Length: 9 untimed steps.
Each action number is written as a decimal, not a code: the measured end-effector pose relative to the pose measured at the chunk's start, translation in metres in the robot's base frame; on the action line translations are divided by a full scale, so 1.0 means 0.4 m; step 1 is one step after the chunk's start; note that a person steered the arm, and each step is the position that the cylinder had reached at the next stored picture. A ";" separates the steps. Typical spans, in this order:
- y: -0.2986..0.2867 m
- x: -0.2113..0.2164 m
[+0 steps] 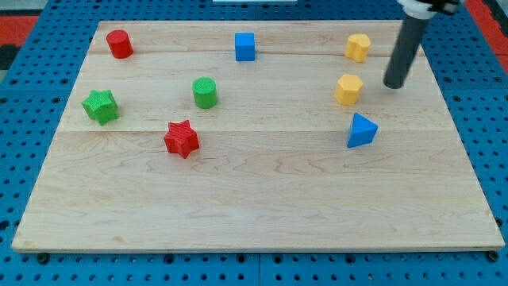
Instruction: Push the blue cube towards the bottom center of the board
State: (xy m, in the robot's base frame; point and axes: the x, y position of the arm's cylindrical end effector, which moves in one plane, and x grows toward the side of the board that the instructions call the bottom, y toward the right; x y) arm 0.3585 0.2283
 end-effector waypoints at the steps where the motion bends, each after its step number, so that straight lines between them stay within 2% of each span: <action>1: 0.018 0.074; 3: -0.148 0.178; 4: -0.155 0.256; 6: -0.204 0.265; 7: -0.325 0.352; 8: -0.366 0.403; 9: -0.374 0.408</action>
State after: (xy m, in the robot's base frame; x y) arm 0.5219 0.0788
